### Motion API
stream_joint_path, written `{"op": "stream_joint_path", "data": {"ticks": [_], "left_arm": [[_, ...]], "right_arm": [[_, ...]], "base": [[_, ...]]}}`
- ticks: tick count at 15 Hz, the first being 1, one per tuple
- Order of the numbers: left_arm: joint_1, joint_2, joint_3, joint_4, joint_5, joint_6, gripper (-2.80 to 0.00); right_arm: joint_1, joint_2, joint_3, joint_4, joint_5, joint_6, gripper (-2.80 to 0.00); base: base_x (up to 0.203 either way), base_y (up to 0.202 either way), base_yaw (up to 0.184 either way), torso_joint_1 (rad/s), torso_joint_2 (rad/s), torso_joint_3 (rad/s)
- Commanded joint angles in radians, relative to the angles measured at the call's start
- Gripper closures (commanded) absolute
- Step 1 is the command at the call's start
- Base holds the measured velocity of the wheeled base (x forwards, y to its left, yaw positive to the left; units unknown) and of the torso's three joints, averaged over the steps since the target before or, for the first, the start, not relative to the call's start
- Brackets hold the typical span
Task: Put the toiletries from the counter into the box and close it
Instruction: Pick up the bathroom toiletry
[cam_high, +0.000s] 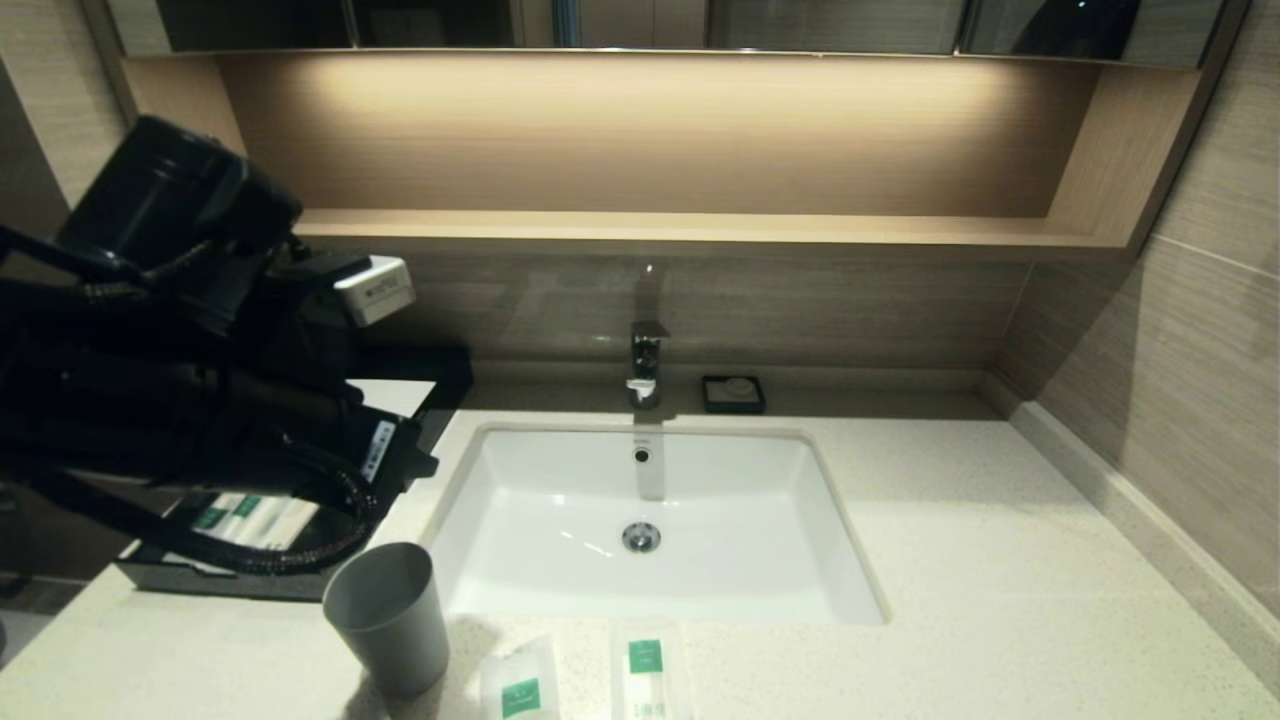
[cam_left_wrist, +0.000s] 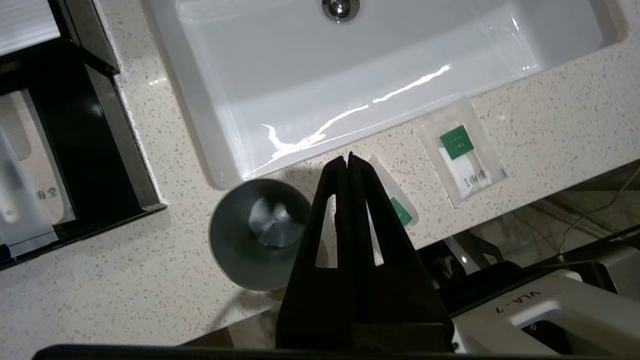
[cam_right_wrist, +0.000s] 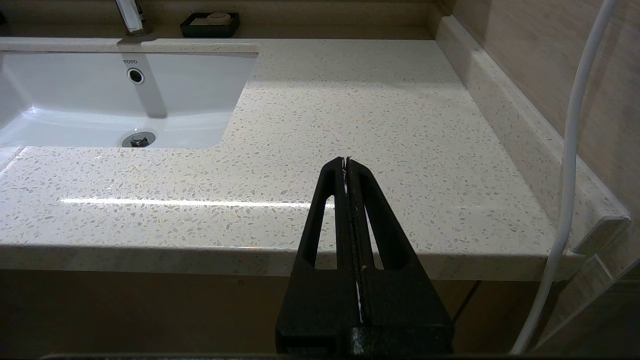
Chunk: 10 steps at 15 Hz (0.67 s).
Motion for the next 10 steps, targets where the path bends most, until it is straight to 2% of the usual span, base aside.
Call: {"op": "stream_joint_path", "data": {"ticks": [1, 3, 8, 10], "left_arm": [[-0.034, 0.005, 0.011, 0.035, 0.000, -0.001, 0.00], [-0.076, 0.002, 0.022, 0.055, -0.001, -0.002, 0.00], [-0.238, 0.008, 0.084, 0.084, -0.002, -0.005, 0.00], [-0.269, 0.029, 0.102, 0.087, -0.002, -0.005, 0.00]], "right_arm": [[0.000, -0.002, 0.002, 0.000, 0.000, 0.000, 0.00], [0.000, 0.000, 0.002, 0.000, 0.000, 0.000, 0.00], [0.000, -0.001, 0.002, 0.000, 0.000, 0.000, 0.00], [0.000, 0.000, 0.002, 0.000, 0.000, 0.000, 0.00]], "base": [[0.000, 0.000, 0.000, 0.000, 0.00, 0.000], [0.000, 0.000, 0.000, 0.000, 0.00, 0.000], [0.000, 0.000, 0.000, 0.000, 0.00, 0.000], [0.000, 0.000, 0.000, 0.000, 0.00, 0.000]]}}
